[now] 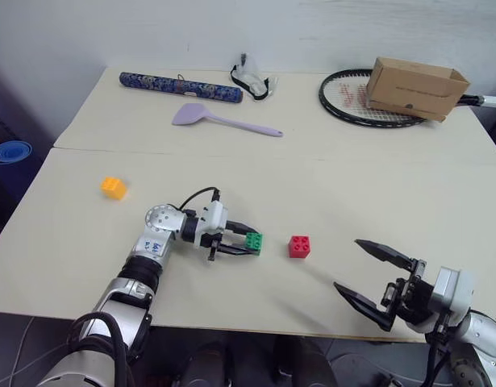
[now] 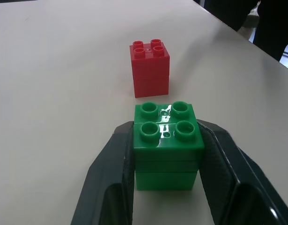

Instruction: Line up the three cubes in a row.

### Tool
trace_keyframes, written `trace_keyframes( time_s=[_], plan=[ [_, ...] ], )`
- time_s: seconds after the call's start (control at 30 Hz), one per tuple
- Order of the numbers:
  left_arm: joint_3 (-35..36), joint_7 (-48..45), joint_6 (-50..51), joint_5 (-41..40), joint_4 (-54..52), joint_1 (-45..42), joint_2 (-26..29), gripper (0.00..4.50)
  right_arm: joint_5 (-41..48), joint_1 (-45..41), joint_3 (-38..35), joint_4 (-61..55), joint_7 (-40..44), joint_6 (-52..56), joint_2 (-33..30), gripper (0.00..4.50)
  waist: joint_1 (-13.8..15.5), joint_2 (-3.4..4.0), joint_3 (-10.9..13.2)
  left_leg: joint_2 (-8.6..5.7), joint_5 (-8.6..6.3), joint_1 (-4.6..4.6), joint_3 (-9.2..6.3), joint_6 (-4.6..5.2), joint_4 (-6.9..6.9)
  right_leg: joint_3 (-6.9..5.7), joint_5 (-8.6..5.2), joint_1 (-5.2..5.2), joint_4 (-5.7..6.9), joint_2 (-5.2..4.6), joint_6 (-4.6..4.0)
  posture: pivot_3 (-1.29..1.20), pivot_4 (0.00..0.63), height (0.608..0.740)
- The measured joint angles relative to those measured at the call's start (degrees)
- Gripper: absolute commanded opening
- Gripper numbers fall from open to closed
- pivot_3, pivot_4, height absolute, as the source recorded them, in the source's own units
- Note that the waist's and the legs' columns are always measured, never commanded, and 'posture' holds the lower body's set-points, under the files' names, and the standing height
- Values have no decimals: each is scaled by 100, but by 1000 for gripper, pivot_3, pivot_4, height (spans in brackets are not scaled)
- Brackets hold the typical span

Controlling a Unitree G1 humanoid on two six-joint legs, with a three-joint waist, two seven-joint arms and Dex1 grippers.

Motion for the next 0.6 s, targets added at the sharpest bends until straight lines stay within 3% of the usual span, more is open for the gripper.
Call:
trace_keyframes(
  time_s=[0.07,0.1,0.33,0.37,0.6],
  plan=[
    [26,0,49,-6,-7,18,-1,1488,-1,-34,0,2,1,8,-23,4500,0,-1,0,1,0,1,0,0,0,0,0,1,0,0,0,0,150,740],
    [34,7,160,-10,-26,19,-1,2221,-2,-68,0,7,2,13,-24,4500,0,-1,-1,0,0,2,0,0,0,0,0,1,1,1,0,0,150,740],
    [153,225,588,-26,-614,403,191,4314,4,-156,-2,19,64,43,-66,4500,-25,-1,0,2,0,0,0,-1,0,3,0,0,-1,-1,0,0,150,740],
    [246,262,603,-80,-939,580,334,4479,5,-158,-1,25,102,52,-81,4500,-40,-1,0,5,0,0,0,-1,-1,4,0,-1,-1,0,0,0,150,740],
    [1389,732,1198,-572,-2878,2444,1585,4479,80,-383,16,354,481,145,-150,4500,-127,1,-1,13,-2,5,-9,-5,-2,3,-1,4,-5,-4,-2,0,150,740]
  ],
)
